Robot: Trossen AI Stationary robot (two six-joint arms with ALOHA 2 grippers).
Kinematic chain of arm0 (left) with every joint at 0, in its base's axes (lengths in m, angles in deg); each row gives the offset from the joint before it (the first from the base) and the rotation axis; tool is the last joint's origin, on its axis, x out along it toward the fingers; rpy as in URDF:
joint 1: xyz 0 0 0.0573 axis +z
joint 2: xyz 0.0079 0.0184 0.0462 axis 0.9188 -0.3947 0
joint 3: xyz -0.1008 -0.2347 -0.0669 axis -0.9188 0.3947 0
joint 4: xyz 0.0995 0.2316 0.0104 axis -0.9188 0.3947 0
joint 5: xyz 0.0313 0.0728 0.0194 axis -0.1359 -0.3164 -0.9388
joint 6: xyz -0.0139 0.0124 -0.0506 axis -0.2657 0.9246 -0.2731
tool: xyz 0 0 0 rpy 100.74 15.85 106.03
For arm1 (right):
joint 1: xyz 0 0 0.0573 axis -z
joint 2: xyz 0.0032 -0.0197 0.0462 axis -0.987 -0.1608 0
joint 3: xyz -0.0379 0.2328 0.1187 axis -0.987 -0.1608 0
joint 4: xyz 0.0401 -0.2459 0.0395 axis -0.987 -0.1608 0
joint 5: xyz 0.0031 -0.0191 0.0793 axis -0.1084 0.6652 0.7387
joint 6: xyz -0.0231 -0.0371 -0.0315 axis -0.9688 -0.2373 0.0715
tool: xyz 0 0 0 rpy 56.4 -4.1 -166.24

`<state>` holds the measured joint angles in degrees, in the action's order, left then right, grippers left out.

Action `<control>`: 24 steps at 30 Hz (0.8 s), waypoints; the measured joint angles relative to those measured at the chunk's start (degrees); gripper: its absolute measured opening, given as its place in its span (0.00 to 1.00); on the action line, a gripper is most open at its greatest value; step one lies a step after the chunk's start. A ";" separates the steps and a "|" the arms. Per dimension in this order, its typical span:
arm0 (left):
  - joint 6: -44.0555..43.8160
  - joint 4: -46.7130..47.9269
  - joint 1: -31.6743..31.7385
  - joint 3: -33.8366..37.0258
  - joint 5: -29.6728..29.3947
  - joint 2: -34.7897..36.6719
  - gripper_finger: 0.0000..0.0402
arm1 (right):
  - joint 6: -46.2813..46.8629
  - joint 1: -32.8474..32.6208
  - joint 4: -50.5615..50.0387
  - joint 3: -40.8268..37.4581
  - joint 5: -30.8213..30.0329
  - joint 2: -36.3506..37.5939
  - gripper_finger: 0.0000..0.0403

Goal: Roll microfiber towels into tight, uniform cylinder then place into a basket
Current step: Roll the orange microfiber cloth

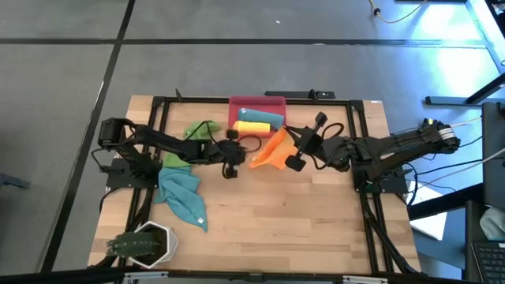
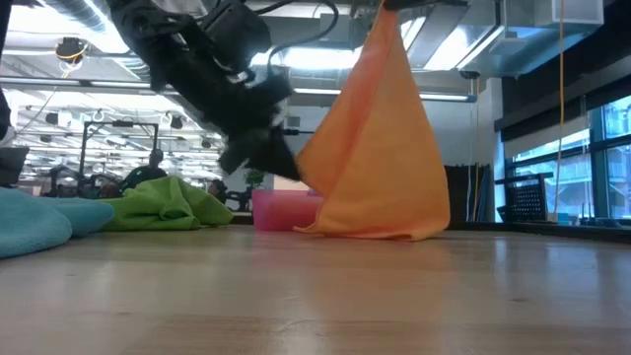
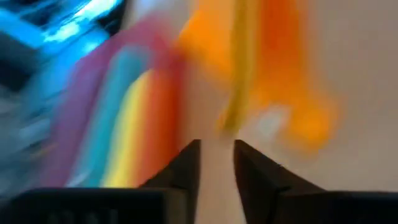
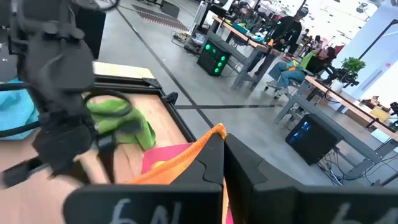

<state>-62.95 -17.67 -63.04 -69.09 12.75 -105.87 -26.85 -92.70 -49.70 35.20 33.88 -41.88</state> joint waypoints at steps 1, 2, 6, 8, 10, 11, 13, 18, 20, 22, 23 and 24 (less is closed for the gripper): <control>0.75 1.89 -0.59 0.02 -5.66 0.99 0.15 | -0.02 -0.21 -0.67 0.00 0.08 0.21 0.01; 0.88 3.18 -0.93 0.00 -9.62 2.25 0.10 | 0.00 -0.43 -1.37 0.00 0.08 0.51 0.01; -0.87 5.41 -2.23 0.00 -13.29 9.23 0.02 | -0.34 -1.72 -2.20 0.00 -1.20 2.47 0.01; -1.39 5.38 -3.80 0.00 -12.75 12.95 0.01 | -1.20 -2.40 -1.33 0.00 -1.26 3.57 0.01; -3.30 5.44 -4.99 -0.04 -8.60 16.80 0.01 | -1.26 -3.22 -1.50 0.00 -1.35 4.85 0.01; -4.89 5.46 -5.42 -0.07 -5.74 18.46 0.01 | -1.18 -3.54 -1.44 0.00 -1.35 5.37 0.01; -8.31 5.80 -6.04 -0.08 0.47 21.10 0.02 | -1.18 -4.24 -1.53 0.00 -1.37 6.12 0.01; -13.76 5.63 -6.11 -0.11 16.19 20.91 0.08 | -0.94 -5.64 -1.76 0.00 -1.37 6.45 0.01; -14.59 5.53 -5.64 -0.09 20.50 18.38 0.11 | -0.09 -6.03 -1.81 0.00 -1.37 6.44 0.01; -14.56 4.40 -5.61 0.00 21.21 15.56 0.13 | 0.35 -6.23 -1.90 0.00 -1.37 6.44 0.01; -14.37 3.28 -5.61 0.00 20.66 14.30 0.13 | 0.37 -6.34 -1.94 0.00 -1.37 6.44 0.01; -14.36 2.46 -5.63 0.00 19.94 13.21 0.13 | 0.35 -6.41 -1.96 0.00 -1.37 6.44 0.01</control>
<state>-77.31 -15.22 -68.67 -69.09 32.69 -92.66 -26.50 -99.12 -51.66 35.20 32.51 -35.44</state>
